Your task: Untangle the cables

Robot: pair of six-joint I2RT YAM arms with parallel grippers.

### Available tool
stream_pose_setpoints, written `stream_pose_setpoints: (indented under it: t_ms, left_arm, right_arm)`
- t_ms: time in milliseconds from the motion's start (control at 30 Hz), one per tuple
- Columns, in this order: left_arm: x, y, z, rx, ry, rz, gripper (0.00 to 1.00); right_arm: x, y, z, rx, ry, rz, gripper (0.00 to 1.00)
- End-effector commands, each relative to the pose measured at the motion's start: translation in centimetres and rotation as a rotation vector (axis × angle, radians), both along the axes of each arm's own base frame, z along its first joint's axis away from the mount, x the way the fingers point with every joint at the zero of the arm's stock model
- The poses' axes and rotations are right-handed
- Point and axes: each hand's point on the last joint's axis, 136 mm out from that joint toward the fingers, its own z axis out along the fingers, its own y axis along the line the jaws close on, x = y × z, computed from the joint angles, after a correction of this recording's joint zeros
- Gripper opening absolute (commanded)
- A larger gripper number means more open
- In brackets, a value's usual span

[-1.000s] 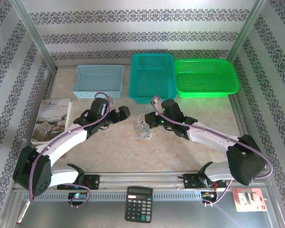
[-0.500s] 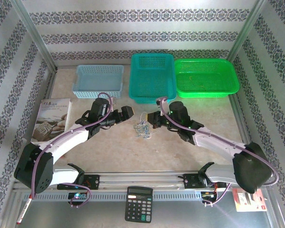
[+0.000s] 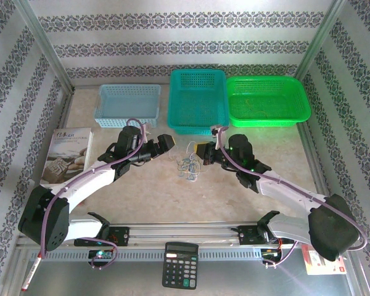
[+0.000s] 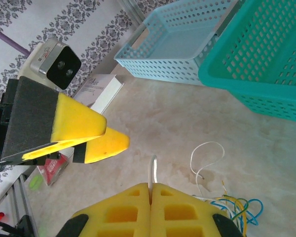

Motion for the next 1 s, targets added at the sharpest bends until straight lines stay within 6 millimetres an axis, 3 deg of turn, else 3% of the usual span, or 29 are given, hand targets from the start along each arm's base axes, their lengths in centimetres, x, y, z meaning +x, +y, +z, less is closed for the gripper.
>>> stream_pose_setpoints:
  t_ms: [0, 100, 367, 400, 467, 500, 567, 767, 967]
  left_arm:
    - [0.3, -0.1, 0.7, -0.009, -0.022, 0.013, 1.0]
    - [0.2, 1.0, -0.5, 0.047, 0.0, 0.062, 1.0]
    - [0.3, 3.3, -3.5, 0.232, 0.034, 0.11, 1.0]
    - [0.5, 3.3, -3.9, 0.253, 0.036, 0.102, 1.0]
    - [0.9, 3.2, -4.8, 0.291, 0.053, 0.082, 0.99]
    - [1.1, 2.9, -5.2, 0.302, 0.053, 0.062, 0.97]
    - [1.6, 2.3, -5.8, 0.308, 0.064, 0.035, 0.91]
    - [3.2, 0.6, -7.3, 0.335, 0.09, -0.036, 0.84]
    - [4.4, -0.8, -9.2, 0.443, 0.102, -0.109, 0.73]
  right_arm:
    - [0.4, -0.6, 1.6, 0.041, -0.048, -0.026, 0.0]
    - [0.8, -1.3, 0.6, 0.008, -0.024, -0.061, 0.0]
    - [1.5, -5.4, -5.1, -0.166, 0.089, -0.224, 0.0]
    - [1.4, -5.7, -5.5, -0.171, 0.1, -0.232, 0.07]
    - [1.3, -6.0, -6.1, -0.182, 0.117, -0.238, 0.35]
    - [1.3, -6.2, -6.1, -0.187, 0.118, -0.242, 0.44]
    - [1.2, -6.5, -6.0, -0.191, 0.115, -0.253, 0.5]
    - [0.5, -7.1, -4.2, -0.185, 0.091, -0.261, 0.52]
    - [-0.2, -5.9, -3.4, -0.152, 0.093, -0.21, 0.53]
